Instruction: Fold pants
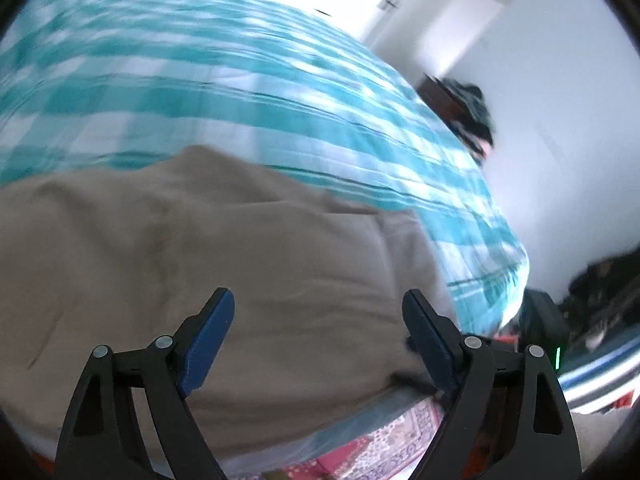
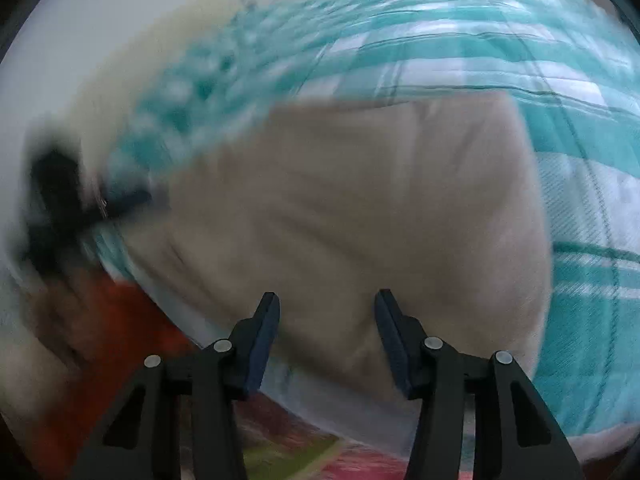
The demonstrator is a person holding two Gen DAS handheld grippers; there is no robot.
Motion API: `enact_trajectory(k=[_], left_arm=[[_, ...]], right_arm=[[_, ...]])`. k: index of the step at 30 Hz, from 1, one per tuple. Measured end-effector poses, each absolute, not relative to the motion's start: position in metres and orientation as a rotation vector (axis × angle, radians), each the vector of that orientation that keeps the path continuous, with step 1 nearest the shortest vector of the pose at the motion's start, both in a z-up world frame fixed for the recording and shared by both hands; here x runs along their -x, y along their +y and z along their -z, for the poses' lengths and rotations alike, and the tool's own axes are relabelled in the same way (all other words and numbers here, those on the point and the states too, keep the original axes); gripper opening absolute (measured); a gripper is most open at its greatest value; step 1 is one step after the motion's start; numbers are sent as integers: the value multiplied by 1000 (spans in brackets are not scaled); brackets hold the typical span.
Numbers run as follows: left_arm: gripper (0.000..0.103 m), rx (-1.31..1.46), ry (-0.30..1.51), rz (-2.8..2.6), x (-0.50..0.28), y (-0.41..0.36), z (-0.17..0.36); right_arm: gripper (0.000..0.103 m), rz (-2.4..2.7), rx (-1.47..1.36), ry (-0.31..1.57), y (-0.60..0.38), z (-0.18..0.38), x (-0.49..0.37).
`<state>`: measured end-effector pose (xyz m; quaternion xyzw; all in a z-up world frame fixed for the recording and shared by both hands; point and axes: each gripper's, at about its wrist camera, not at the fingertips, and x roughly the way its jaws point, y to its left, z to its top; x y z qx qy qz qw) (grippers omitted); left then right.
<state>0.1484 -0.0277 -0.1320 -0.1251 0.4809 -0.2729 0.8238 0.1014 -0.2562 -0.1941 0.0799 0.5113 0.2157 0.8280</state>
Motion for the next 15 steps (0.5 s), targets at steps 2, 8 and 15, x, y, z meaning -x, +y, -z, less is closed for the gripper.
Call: enact_trajectory(k=[2,8,15], left_arm=[[87,196,1037,596,-157,-61,140],[80,-68,1152,449,-140,-81,192],[82,-41,1171,297,-120,-12,180]], right_arm=[[52,-436,12,1042,-234,190,-89],[53,-469,-67,1030,-243,191,-93],[61,-476,-68,1026,-244,190,-86]])
